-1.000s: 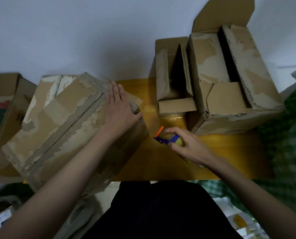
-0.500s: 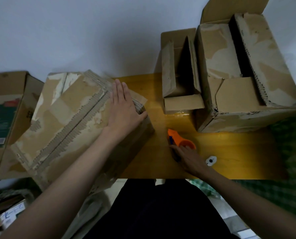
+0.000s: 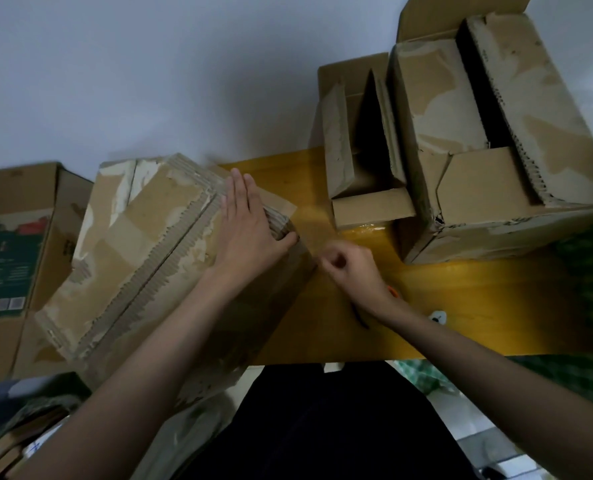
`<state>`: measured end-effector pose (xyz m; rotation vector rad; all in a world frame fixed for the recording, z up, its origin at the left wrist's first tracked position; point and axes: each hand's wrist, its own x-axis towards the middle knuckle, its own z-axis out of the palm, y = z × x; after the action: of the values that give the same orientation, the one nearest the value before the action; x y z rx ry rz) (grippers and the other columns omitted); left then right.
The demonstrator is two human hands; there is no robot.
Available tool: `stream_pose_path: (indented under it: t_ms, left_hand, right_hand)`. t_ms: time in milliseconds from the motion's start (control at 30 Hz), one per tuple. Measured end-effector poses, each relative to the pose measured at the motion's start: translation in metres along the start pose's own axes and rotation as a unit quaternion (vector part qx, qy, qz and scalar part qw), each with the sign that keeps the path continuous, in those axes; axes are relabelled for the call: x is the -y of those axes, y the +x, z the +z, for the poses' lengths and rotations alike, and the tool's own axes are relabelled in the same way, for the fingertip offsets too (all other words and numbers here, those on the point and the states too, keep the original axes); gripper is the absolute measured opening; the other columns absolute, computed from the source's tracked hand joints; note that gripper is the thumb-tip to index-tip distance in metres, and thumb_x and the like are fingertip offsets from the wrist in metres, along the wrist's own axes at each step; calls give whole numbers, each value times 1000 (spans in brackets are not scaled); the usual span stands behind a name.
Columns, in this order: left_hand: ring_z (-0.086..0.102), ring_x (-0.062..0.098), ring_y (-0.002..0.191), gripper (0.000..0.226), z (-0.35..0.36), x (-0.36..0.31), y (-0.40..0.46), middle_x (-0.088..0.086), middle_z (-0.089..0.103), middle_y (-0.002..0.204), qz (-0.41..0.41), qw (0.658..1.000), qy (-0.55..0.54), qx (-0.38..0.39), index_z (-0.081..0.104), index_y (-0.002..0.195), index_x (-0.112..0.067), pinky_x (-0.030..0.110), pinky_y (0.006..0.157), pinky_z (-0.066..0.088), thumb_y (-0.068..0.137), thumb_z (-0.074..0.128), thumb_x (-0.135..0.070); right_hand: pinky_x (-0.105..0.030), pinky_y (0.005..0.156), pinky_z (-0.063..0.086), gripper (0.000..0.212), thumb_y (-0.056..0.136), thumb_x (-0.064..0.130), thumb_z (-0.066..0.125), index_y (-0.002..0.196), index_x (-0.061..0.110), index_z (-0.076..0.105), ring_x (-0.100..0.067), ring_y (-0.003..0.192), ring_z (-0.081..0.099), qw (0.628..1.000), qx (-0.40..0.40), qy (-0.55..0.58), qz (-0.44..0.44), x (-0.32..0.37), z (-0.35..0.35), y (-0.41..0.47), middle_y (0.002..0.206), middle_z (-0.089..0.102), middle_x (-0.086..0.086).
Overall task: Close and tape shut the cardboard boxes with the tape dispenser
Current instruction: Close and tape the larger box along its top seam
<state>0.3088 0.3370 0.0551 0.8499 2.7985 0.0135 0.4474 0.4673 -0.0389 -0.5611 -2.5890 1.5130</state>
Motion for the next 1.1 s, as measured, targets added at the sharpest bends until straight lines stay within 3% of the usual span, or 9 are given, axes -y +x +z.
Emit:
stream_pose_path:
  t_ms: [100, 200, 267, 467, 567, 667, 800, 967, 1100]
  left_hand:
    - [-24, 25, 152, 124, -1, 9, -2, 15, -28, 163, 22, 1000, -19, 2, -20, 156, -3, 42, 126, -8, 83, 53, -73]
    - [-24, 24, 152, 123, 1, 13, -4, 14, -28, 163, 39, 999, -31, -7, -19, 156, -4, 39, 125, -11, 83, 50, -74]
    - [-24, 24, 152, 122, 3, 13, -4, 14, -28, 164, 43, 998, -42, -15, -18, 157, -4, 38, 125, -12, 84, 53, -71]
    - [-15, 12, 153, 121, -12, 24, -7, 3, -19, 168, 76, 989, -129, 7, -9, 160, -13, 33, 125, -6, 80, 60, -73]
    - [7, 10, 154, 103, -29, 43, -5, -4, 4, 170, 43, 977, -206, -20, 9, 162, -19, 32, 125, 9, 83, 46, -74]
    - [23, 18, 152, 76, -41, 81, 16, 4, 26, 165, -15, 974, -213, -71, 29, 158, -13, 35, 124, 17, 99, 45, -58]
    - [53, 24, 132, 47, -55, 136, 59, 8, 60, 141, -46, 972, -200, -115, 61, 138, -11, 35, 114, 38, 101, 54, -40]
    - [64, 11, 109, 34, -58, 157, 90, 4, 70, 126, -68, 966, -232, -93, 70, 128, -17, 22, 101, 45, 100, 59, -34]
    - [63, 8, 109, 31, -60, 166, 104, 2, 71, 123, -85, 951, -293, -52, 72, 124, -17, 19, 97, 46, 102, 58, -34]
  right_hand:
    - [-20, 75, 56, 15, 92, 33, 70, 95, 19, 68, -5, 84, 66, 966, -89, 235, 63, 56, -7, 13, 87, 69, 6]
    - [-39, 81, 61, 38, 79, 45, 81, 92, 15, 62, -26, 92, 70, 930, -48, 335, 147, 78, 1, 21, 95, 70, -6]
    - [-44, 84, 61, 41, 78, 42, 83, 92, 13, 57, -29, 95, 69, 910, -41, 361, 198, 85, 7, 26, 100, 69, -11]
    - [-30, 79, 59, 40, 79, 30, 84, 104, 9, 61, -20, 91, 70, 823, -57, 483, 293, 94, 16, 29, 102, 70, -10]
    - [-34, 86, 59, 44, 78, 31, 84, 109, 8, 64, -18, 90, 70, 821, -82, 479, 298, 94, 17, 27, 104, 70, -8]
    - [-37, 87, 60, 45, 75, 31, 86, 109, 9, 65, -17, 89, 71, 820, -101, 477, 300, 95, 17, 27, 105, 70, -6]
    - [-37, 86, 60, 42, 74, 30, 87, 106, 12, 67, -17, 90, 72, 825, -105, 468, 299, 97, 18, 27, 105, 71, -5]
    - [-34, 84, 60, 39, 75, 30, 85, 105, 13, 68, -16, 91, 71, 836, -119, 448, 295, 99, 17, 27, 104, 71, -2]
    - [-33, 82, 61, 37, 75, 31, 85, 103, 14, 69, -16, 90, 71, 844, -124, 437, 286, 100, 19, 28, 103, 72, -1]
